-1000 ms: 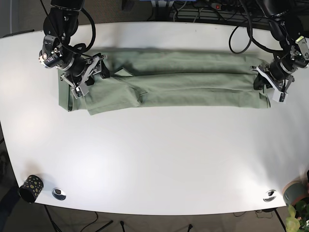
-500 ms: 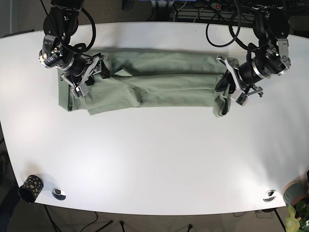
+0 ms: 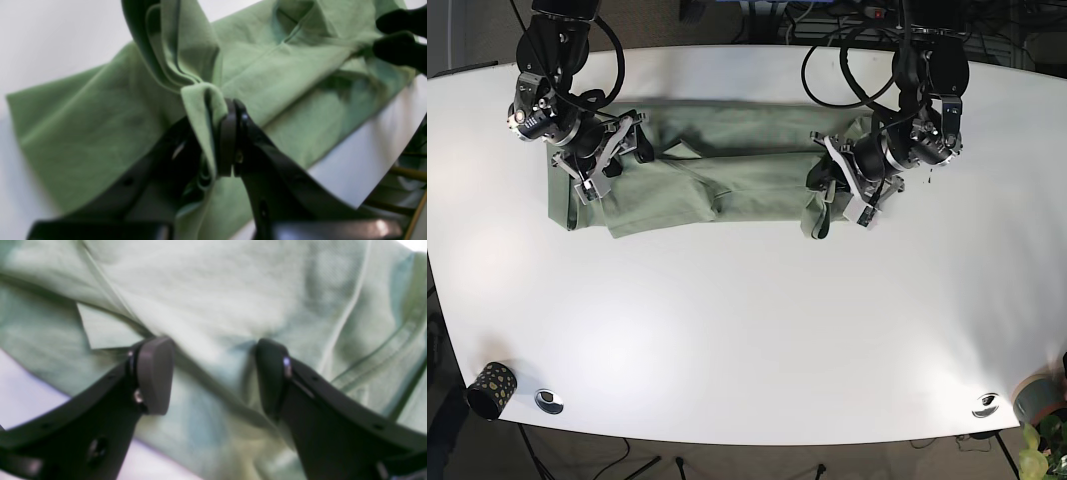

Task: Fold the T-shirt properly
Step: 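Fold the strip's end with the left gripper toward the right gripper, then grasp both ends of the folded strip with both grippers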

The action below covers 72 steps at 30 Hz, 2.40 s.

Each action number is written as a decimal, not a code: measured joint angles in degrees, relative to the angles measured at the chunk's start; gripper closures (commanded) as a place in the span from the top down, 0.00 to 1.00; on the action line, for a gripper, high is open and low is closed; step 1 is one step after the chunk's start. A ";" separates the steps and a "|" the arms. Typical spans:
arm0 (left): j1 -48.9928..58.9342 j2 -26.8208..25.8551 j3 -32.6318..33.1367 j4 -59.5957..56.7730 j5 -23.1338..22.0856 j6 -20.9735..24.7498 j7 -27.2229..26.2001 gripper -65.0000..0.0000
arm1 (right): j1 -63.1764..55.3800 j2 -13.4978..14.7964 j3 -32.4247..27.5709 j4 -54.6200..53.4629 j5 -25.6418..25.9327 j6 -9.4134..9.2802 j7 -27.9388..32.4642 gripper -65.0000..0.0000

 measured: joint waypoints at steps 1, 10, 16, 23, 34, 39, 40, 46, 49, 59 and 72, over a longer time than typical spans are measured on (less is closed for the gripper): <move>-0.26 0.28 0.28 -0.98 0.07 0.52 -0.09 0.01 | 0.00 -0.02 0.00 0.00 0.00 0.00 0.00 0.58; -0.57 2.49 1.64 -1.79 0.22 0.57 0.02 0.42 | 0.00 -0.04 0.00 0.00 0.00 0.00 0.00 0.58; -1.20 2.67 8.00 -1.20 0.09 0.59 0.31 0.57 | 0.02 -0.02 0.00 0.00 0.00 -0.02 0.00 0.58; -2.21 2.36 12.55 4.76 0.04 0.57 0.00 0.57 | 0.13 -0.02 0.00 0.00 0.00 0.00 -0.02 0.58; -0.72 -1.46 4.37 8.35 3.45 0.31 -0.17 0.57 | 0.20 -0.09 3.10 7.82 6.03 0.33 -3.82 0.59; 1.97 -2.91 -2.47 7.06 1.70 0.31 0.28 0.57 | 3.39 0.24 14.19 9.03 9.53 -0.09 -9.97 0.60; 2.36 -2.75 -3.48 6.36 0.85 0.31 0.24 0.57 | 4.24 0.50 16.17 8.44 9.79 -0.09 -10.91 0.60; 3.89 -2.36 -8.57 2.25 -1.14 -5.75 -0.15 0.31 | 8.98 4.33 24.24 -1.55 13.42 0.11 -13.81 0.60; 4.22 -2.69 -9.05 -0.24 -0.61 -8.87 0.04 0.19 | 9.64 8.28 26.12 -9.77 17.49 -0.28 -13.64 0.60; 3.56 -2.27 -8.79 -5.84 -1.36 -10.93 -1.25 0.17 | 10.14 12.59 25.94 -25.70 25.62 -0.33 -14.23 0.60; 3.41 -2.34 -8.79 -6.25 -1.51 -10.95 -1.29 0.17 | 9.60 7.58 20.20 -25.57 27.67 0.15 -13.05 0.60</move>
